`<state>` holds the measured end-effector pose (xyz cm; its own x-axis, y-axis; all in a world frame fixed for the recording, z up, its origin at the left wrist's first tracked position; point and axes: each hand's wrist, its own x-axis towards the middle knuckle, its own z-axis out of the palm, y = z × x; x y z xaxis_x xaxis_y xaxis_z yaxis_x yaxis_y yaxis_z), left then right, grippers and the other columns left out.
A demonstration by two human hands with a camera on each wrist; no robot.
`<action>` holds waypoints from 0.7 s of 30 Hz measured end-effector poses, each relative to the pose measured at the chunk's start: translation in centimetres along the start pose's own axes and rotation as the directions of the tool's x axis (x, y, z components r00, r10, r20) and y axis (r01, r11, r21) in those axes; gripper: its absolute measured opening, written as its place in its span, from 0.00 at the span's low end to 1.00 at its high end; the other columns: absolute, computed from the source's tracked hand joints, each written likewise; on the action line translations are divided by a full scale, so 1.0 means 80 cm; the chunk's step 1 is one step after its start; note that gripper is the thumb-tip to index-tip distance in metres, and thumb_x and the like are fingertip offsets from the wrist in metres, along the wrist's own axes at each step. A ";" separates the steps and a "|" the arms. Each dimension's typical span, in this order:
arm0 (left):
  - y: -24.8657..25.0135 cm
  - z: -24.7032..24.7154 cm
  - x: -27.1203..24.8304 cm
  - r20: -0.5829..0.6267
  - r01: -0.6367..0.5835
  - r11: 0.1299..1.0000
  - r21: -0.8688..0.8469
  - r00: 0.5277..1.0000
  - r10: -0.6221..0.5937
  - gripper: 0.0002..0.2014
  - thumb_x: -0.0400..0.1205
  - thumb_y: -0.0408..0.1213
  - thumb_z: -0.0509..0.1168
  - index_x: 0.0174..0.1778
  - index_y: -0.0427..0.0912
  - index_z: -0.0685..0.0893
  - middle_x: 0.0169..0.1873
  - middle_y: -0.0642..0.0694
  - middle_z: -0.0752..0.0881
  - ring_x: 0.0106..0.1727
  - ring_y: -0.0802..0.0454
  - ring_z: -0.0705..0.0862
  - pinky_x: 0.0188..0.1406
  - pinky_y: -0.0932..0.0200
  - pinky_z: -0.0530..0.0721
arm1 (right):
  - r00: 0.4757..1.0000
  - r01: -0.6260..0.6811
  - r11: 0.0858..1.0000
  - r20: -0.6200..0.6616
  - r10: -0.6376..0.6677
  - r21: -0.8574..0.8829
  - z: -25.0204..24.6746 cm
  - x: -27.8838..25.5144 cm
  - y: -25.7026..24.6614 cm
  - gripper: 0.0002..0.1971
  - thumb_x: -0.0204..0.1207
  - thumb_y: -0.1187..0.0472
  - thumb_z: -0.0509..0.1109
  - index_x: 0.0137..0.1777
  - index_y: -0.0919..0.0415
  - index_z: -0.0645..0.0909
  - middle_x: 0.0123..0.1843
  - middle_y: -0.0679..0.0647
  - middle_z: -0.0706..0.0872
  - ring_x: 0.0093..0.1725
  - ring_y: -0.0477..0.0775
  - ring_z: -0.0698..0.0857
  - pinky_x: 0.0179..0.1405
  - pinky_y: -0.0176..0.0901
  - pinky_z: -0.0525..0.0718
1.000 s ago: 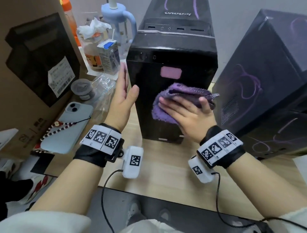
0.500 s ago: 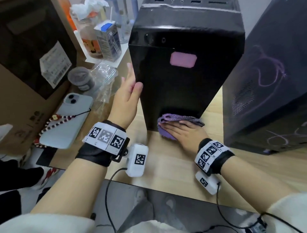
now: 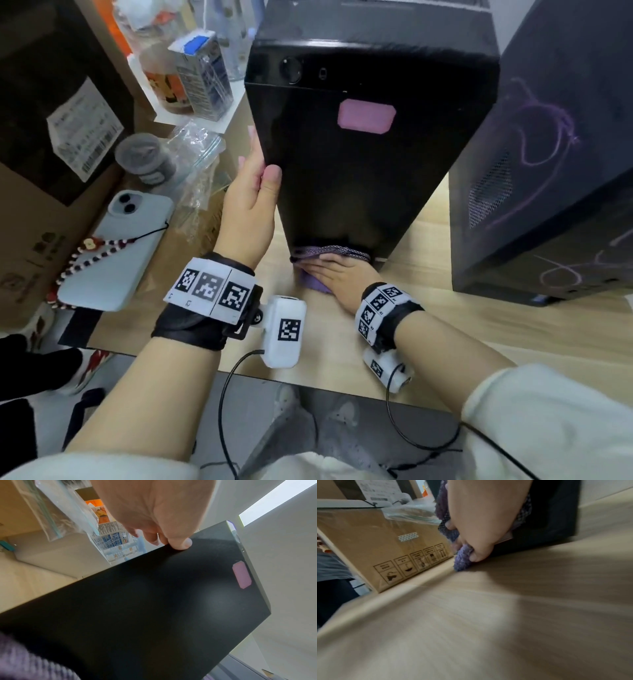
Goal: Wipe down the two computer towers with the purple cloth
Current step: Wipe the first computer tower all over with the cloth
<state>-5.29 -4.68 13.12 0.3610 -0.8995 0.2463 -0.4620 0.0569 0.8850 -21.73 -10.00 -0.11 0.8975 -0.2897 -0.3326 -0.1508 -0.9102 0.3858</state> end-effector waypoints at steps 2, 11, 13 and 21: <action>0.003 -0.002 0.001 -0.028 -0.016 1.000 -0.025 1.000 0.015 0.28 0.84 0.43 0.48 0.78 0.30 0.64 0.74 0.41 0.74 0.78 0.37 0.68 0.80 0.45 0.64 | 0.998 -0.024 0.999 0.062 0.027 -0.048 0.000 -0.027 0.016 0.28 0.73 0.58 0.52 0.75 0.54 0.68 0.77 0.42 0.71 0.76 0.34 0.67 0.77 0.42 0.28; -0.002 0.000 0.005 -0.022 0.002 0.993 -0.122 1.000 -0.005 0.29 0.83 0.44 0.50 0.78 0.31 0.63 0.75 0.36 0.74 0.78 0.38 0.69 0.79 0.36 0.64 | 0.987 -0.122 0.992 -0.105 0.118 -0.035 -0.031 -0.077 0.060 0.29 0.75 0.68 0.44 0.69 0.53 0.76 0.69 0.40 0.80 0.68 0.34 0.78 0.79 0.37 0.33; 0.004 0.003 0.004 -0.033 0.023 0.966 -0.259 0.999 -0.032 0.27 0.83 0.43 0.50 0.76 0.34 0.68 0.73 0.39 0.75 0.77 0.44 0.71 0.80 0.39 0.65 | 0.932 -0.223 0.973 -0.303 0.197 -0.056 -0.065 -0.068 0.071 0.30 0.79 0.72 0.38 0.73 0.55 0.71 0.70 0.40 0.79 0.71 0.35 0.75 0.79 0.38 0.33; 0.002 -0.002 0.013 -0.032 0.092 0.882 -0.461 0.992 -0.121 0.32 0.83 0.59 0.39 0.72 0.46 0.76 0.72 0.47 0.78 0.77 0.56 0.71 0.83 0.47 0.60 | 0.375 -0.587 0.797 -0.825 0.423 0.141 -0.225 -0.067 0.114 0.23 0.80 0.58 0.62 0.75 0.48 0.69 0.74 0.42 0.76 0.75 0.47 0.66 0.78 0.48 0.28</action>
<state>-4.86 -5.50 13.55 0.4398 -0.8855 0.1501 -0.0007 0.1668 0.9860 -20.48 -11.41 20.67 0.6150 -0.2495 0.7480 -0.7058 -0.5972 0.3811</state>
